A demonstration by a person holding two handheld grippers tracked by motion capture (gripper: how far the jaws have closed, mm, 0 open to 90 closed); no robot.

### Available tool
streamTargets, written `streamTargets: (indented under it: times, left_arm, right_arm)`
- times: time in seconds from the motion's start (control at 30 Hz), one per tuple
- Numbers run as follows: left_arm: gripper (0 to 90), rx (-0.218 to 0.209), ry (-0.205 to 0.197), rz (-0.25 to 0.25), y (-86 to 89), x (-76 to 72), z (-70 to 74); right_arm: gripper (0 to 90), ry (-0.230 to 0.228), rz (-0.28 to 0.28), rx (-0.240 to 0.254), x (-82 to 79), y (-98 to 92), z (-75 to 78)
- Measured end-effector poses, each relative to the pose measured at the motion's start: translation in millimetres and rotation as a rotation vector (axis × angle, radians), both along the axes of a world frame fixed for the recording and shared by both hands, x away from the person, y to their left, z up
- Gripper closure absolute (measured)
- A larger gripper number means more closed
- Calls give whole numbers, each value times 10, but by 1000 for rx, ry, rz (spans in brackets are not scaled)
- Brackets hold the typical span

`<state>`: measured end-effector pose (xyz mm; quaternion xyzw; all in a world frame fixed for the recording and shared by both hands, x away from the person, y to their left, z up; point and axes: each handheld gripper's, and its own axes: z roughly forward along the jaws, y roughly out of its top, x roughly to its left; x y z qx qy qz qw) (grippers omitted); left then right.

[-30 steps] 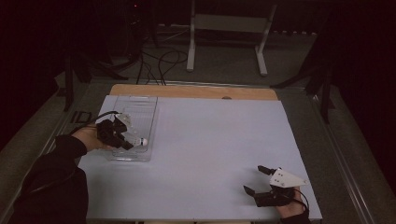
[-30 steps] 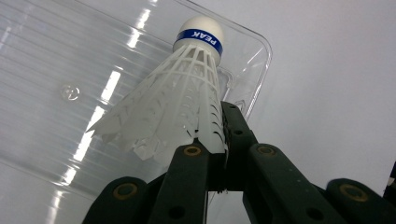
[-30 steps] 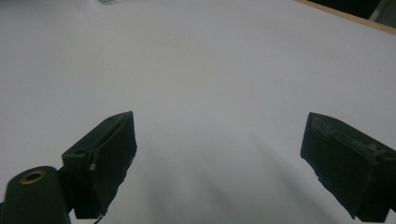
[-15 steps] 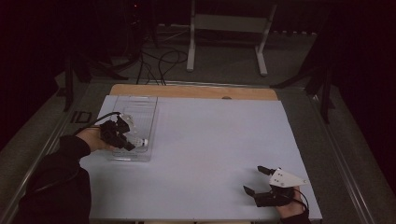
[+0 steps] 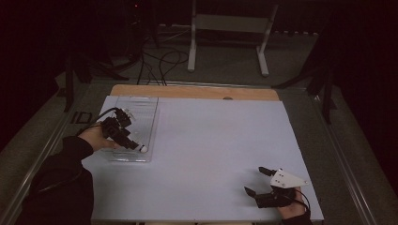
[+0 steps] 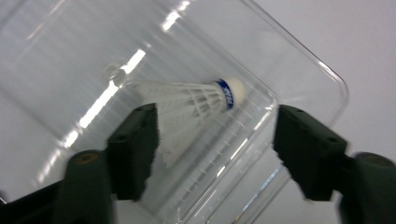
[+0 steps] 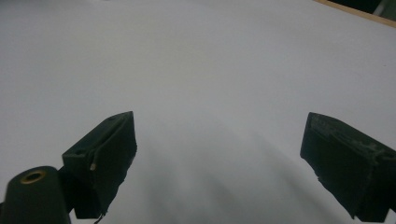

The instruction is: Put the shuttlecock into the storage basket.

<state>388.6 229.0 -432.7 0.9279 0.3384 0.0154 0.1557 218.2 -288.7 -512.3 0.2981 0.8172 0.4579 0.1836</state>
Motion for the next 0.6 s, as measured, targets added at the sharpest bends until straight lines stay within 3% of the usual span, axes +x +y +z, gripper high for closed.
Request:
streamTargets:
  times: [0.07, 0.13, 0.43, 0.6]
  left_arm:
    - [261, -8, -14, 16, 11, 4, 24]
    - [190, -35, -14, -2, 16, -13, 45]
    - [104, -43, -21, -24, -44, -56, 94]
    - [79, -91, -38, -34, -62, -75, 109]
  right_arm:
    - [104, 1, -1, 0, -1, 1, -1]
    - [104, 2, -1, 0, 0, 1, -1]
    - [104, 5, -3, -1, 1, 3, 0]
    - [104, 6, -3, 0, 1, -1, -1]
